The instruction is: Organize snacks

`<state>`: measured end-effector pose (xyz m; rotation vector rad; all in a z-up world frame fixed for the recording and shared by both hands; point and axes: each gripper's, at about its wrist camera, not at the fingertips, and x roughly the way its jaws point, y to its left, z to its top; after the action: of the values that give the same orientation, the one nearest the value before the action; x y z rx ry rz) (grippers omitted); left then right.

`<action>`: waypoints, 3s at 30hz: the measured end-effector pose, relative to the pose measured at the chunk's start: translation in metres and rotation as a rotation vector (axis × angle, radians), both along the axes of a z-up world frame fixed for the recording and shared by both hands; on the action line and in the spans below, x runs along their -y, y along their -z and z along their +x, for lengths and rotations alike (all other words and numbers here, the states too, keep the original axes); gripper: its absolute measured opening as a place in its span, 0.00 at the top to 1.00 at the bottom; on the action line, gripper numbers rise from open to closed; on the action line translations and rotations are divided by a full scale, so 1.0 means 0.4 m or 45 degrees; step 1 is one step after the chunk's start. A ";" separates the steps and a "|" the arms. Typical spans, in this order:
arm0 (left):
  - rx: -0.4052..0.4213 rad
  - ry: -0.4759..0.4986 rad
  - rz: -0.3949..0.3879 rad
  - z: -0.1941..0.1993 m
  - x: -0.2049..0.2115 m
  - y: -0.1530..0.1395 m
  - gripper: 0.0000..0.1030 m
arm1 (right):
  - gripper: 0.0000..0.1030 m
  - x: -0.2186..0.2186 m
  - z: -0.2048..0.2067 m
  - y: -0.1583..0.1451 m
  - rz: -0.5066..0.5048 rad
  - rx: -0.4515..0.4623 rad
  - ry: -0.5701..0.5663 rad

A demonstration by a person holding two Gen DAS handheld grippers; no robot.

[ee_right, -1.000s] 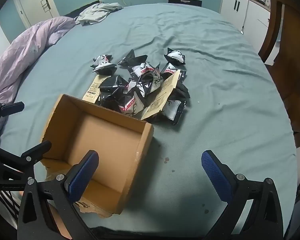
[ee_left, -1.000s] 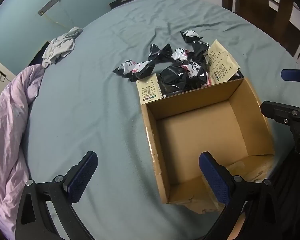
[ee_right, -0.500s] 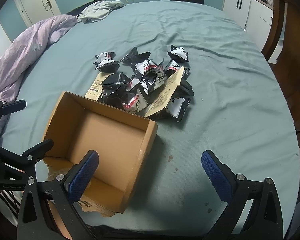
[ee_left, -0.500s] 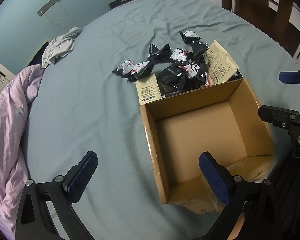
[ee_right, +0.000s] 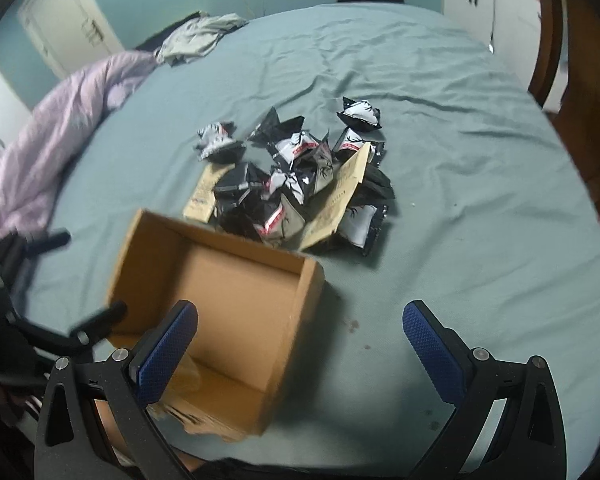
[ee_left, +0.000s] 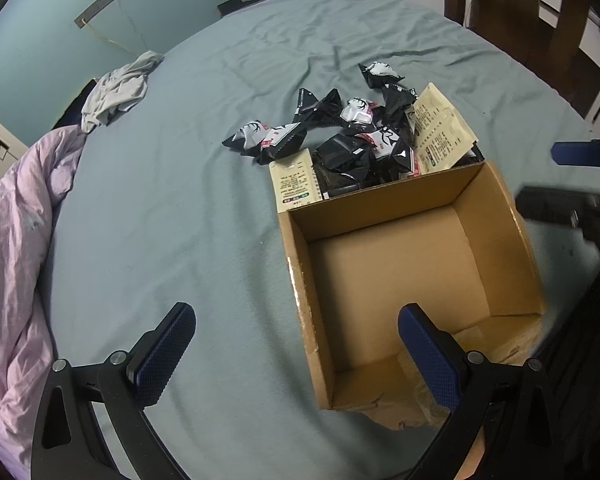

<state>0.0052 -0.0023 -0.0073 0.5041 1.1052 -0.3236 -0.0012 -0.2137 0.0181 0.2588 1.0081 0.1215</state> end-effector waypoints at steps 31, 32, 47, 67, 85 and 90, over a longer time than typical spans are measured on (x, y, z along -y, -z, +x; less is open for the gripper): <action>-0.012 -0.129 -0.124 0.080 -0.025 -0.004 0.00 | 0.97 0.078 0.299 0.139 0.107 -0.141 0.133; -0.011 -0.135 -0.128 0.085 -0.027 -0.003 0.00 | 0.99 0.079 0.293 0.132 0.108 -0.120 0.130; -0.038 -0.239 -0.275 0.253 -0.046 -0.016 0.00 | 1.00 0.080 0.109 -0.041 0.159 0.352 0.117; -0.300 -0.499 -0.325 0.643 0.018 0.202 0.43 | 1.00 0.032 0.136 -0.025 0.079 0.367 0.097; -0.128 -0.526 -0.317 0.468 -0.112 -0.010 0.98 | 1.00 0.056 0.078 -0.050 0.120 0.429 0.139; -0.086 -0.491 -0.361 0.365 -0.148 -0.104 0.99 | 1.00 0.035 0.025 -0.063 0.043 0.487 0.116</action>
<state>0.1511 0.0571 0.0344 0.0251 1.1728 -0.1549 0.0089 -0.2278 0.0431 0.2987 0.6138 0.1001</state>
